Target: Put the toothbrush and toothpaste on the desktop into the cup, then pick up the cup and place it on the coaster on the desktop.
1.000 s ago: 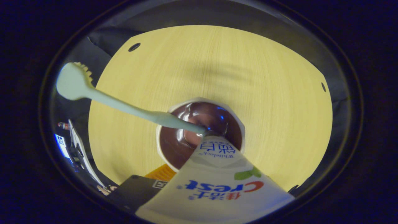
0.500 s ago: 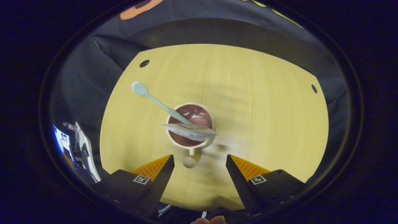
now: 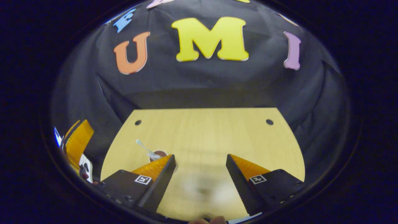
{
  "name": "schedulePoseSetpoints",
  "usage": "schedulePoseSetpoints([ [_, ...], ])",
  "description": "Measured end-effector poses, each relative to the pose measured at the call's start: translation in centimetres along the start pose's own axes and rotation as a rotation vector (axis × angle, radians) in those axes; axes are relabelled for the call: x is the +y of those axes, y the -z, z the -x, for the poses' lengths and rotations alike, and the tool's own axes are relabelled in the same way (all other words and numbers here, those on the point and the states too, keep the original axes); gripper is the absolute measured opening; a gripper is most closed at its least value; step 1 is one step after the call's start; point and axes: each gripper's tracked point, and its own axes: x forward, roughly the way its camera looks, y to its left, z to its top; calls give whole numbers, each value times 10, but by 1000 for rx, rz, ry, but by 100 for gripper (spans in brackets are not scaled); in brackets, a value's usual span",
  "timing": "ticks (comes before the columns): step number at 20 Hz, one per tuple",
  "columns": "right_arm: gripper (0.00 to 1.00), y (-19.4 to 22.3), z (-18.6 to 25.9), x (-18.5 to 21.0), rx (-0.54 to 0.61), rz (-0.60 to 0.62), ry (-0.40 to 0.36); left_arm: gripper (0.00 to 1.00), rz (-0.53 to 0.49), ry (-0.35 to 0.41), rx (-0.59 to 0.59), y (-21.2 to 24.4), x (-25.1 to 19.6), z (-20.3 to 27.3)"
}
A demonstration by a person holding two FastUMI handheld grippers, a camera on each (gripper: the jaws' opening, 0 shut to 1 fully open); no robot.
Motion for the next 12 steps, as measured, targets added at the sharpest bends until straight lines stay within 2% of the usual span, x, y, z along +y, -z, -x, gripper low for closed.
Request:
schedulePoseSetpoints([
  [2,97,-41,25,-14,-183,2,3,94,-19,14,-51,-30,-22,-5],
  [4,97,-63,45,-27,-324,-1,21,94,-10,32,-82,-49,-43,-5],
  [5,97,-70,55,-34,-369,-11,30,100,-3,39,-92,-54,-51,-4],
  [7,97,-75,69,-45,-445,-12,59,100,-15,29,-114,-60,-60,-1],
  [8,97,-79,74,-50,-477,3,79,94,-18,14,-123,-62,-60,0],
  [11,97,-87,85,-49,-545,20,97,94,17,-16,-125,-59,-58,6],
  [12,97,-85,89,-47,-555,24,93,100,24,-27,-122,-57,-54,6],
])
